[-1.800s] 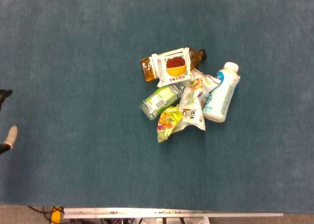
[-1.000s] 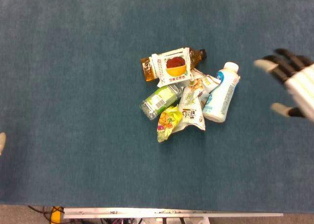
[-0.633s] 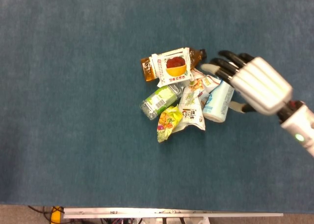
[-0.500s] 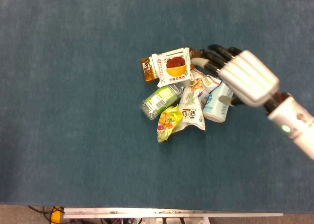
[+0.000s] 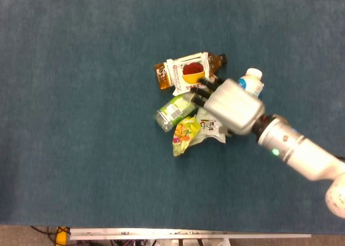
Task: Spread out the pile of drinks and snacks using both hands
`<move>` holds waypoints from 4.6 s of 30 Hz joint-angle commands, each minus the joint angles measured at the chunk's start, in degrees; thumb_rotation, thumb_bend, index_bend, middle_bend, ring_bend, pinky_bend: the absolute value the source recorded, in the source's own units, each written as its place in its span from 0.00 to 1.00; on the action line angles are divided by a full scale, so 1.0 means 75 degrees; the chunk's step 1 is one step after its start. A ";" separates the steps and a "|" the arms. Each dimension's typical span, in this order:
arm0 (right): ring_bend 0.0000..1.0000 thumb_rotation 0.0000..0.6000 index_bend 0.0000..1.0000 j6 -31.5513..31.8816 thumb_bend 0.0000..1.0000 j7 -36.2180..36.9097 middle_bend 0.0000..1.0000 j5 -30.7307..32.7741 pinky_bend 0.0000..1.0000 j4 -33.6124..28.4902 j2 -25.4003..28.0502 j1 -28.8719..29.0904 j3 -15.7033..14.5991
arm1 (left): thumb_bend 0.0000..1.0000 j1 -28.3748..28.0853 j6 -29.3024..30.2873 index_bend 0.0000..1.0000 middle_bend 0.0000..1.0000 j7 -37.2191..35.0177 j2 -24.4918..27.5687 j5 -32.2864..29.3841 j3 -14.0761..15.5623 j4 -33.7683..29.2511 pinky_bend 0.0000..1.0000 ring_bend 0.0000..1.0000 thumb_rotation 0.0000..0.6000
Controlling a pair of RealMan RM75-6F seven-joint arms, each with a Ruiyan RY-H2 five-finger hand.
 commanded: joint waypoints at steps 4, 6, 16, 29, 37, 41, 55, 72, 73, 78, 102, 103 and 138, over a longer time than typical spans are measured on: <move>0.15 1.00 0.18 -0.0082 0.08 -0.0301 0.22 0.0010 0.35 0.0021 -0.0389 0.0228 -0.0351 | 0.35 0.0049 0.0014 0.15 0.19 -0.0090 0.0008 -0.0035 0.0001 0.0072 0.15 0.14 1.00; 0.15 1.00 0.18 -0.0097 0.08 -0.0432 0.22 0.0018 0.35 0.0053 -0.0501 0.0302 -0.0440 | 0.35 0.0072 0.0038 0.15 0.19 -0.0126 0.0012 -0.0036 0.0000 0.0096 0.15 0.14 1.00; 0.15 1.00 0.18 -0.0078 0.08 -0.1323 0.22 0.0414 0.35 0.0342 -0.1331 0.0817 -0.0713 | 0.35 0.0142 0.0068 0.15 0.19 -0.0250 0.0012 -0.0034 0.0002 0.0200 0.15 0.14 1.00; 0.15 1.00 0.23 0.0453 0.10 -0.2571 0.22 0.1051 0.35 0.1203 -0.2548 0.1214 -0.1107 | 0.35 0.0191 0.0044 0.15 0.19 -0.0397 -0.0011 -0.0078 -0.0012 0.0336 0.15 0.14 1.00; 0.15 1.00 0.39 0.0651 0.23 -0.2549 0.22 0.1071 0.35 0.1486 -0.2783 0.1222 -0.1211 | 0.35 0.0168 -0.0018 0.15 0.19 -0.0493 -0.0076 -0.0069 -0.0033 0.0439 0.15 0.14 1.00; 0.15 1.00 0.44 0.0656 0.26 -0.2436 0.22 0.1007 0.35 0.1568 -0.2815 0.1212 -0.1270 | 0.35 0.0150 -0.0054 0.15 0.19 -0.0512 -0.0106 -0.0052 -0.0036 0.0467 0.15 0.14 1.00; 0.20 1.00 0.58 0.0723 0.33 -0.1922 0.28 0.0455 0.50 0.1595 -0.2637 0.1009 -0.1576 | 0.35 0.0130 -0.0131 0.15 0.19 -0.0577 -0.0172 -0.0047 -0.0038 0.0523 0.15 0.14 1.00; 0.22 1.00 0.59 0.0956 0.33 -0.0838 0.29 -0.0489 0.54 0.0842 -0.2277 0.0740 -0.1244 | 0.35 0.0130 -0.0116 0.15 0.19 -0.0427 -0.0101 0.0000 -0.0039 0.0371 0.15 0.14 1.00; 0.22 1.00 0.59 0.0943 0.33 -0.0803 0.29 -0.0501 0.54 0.0834 -0.2300 0.0738 -0.1221 | 0.35 0.0132 -0.0110 0.15 0.19 -0.0418 -0.0094 -0.0001 -0.0040 0.0360 0.15 0.14 1.00; 0.22 1.00 0.59 0.0818 0.33 -0.0715 0.29 -0.0531 0.54 0.0851 -0.2447 0.0763 -0.1134 | 0.35 0.0158 -0.0080 0.15 0.19 -0.0376 -0.0055 0.0004 -0.0028 0.0305 0.15 0.14 1.00; 0.22 1.00 0.53 0.0684 0.33 -0.0616 0.29 -0.0916 0.54 0.0893 -0.2411 0.0595 -0.1181 | 0.35 0.0199 -0.0020 0.15 0.19 -0.0146 0.0008 0.0077 -0.0005 0.0102 0.15 0.14 1.00; 0.22 1.00 0.50 0.0671 0.33 -0.0639 0.29 -0.0904 0.54 0.0879 -0.2391 0.0593 -0.1187 | 0.35 0.0200 -0.0018 0.15 0.19 -0.0143 0.0006 0.0082 -0.0003 0.0102 0.15 0.14 1.00; 0.22 1.00 0.36 0.0974 0.33 0.0005 0.28 -0.1875 0.54 0.0535 -0.0847 -0.0151 -0.1797 | 0.35 0.0086 -0.0150 0.15 0.19 0.0173 0.0012 0.0159 -0.0021 -0.0143 0.15 0.14 1.00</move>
